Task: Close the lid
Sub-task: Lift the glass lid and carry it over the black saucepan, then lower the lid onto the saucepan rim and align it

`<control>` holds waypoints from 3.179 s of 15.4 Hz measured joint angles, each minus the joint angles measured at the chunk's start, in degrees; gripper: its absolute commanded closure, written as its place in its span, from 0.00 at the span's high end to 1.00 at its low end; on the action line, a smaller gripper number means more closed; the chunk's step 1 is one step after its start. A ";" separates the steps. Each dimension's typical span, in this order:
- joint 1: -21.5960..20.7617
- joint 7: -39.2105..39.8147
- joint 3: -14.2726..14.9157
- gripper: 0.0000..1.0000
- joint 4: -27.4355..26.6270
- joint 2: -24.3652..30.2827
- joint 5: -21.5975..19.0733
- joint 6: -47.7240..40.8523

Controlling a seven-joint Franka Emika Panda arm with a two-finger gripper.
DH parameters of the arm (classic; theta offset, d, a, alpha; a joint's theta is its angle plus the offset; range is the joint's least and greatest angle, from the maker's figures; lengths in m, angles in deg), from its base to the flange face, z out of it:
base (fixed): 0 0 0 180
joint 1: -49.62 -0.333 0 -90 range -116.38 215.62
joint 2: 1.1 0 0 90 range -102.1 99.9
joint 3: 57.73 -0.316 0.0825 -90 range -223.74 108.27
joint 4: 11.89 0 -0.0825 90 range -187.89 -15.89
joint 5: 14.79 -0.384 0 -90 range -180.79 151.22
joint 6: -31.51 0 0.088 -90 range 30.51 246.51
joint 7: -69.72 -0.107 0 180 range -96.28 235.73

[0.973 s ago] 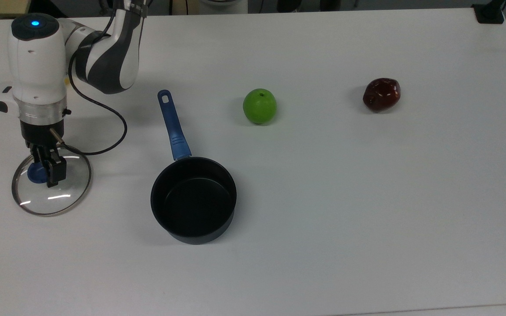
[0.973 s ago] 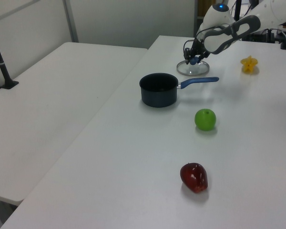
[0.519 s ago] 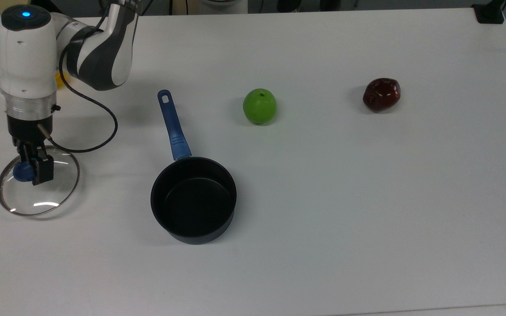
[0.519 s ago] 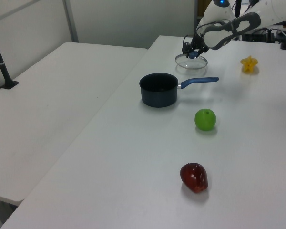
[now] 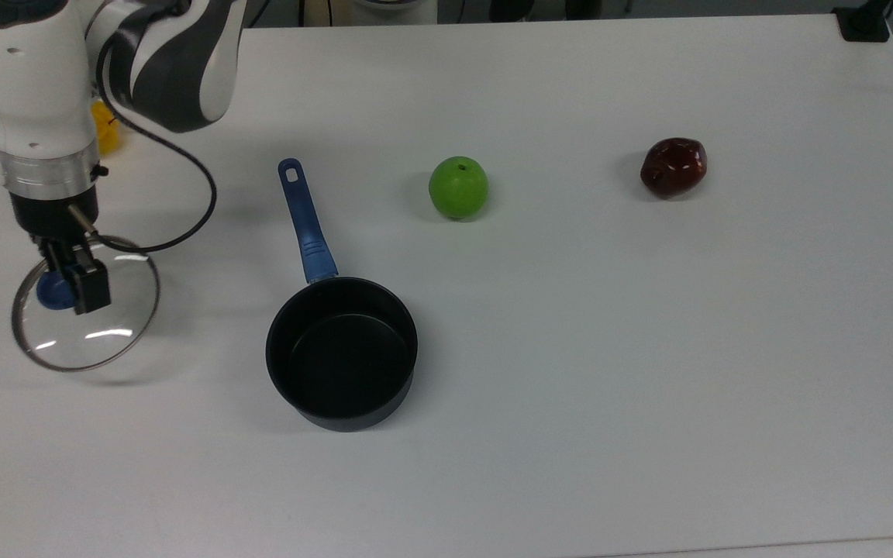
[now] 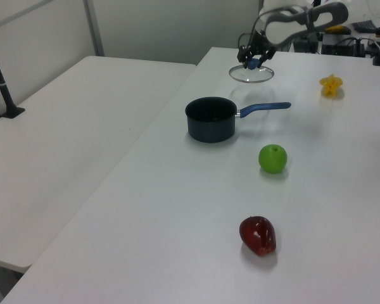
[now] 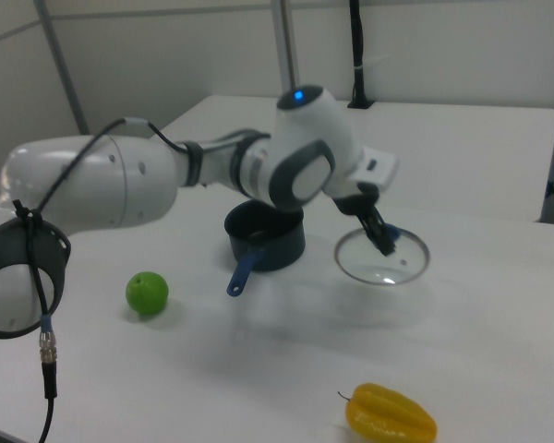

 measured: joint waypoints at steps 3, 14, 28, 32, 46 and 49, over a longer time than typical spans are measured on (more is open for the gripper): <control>-3.48 -0.17 0.11 0.35 4.09 1.45 0.00 -10.60; -17.41 -11.79 1.94 0.35 4.70 1.89 5.64 -10.57; -21.95 -19.05 2.05 0.37 4.69 -2.03 13.54 -5.54; -23.48 -21.20 2.04 0.38 4.61 -2.04 14.47 -5.54; -24.48 -25.76 0.19 0.86 3.40 -2.18 17.30 -5.53; -24.39 -27.11 0.18 1.00 3.35 -2.19 17.30 -5.53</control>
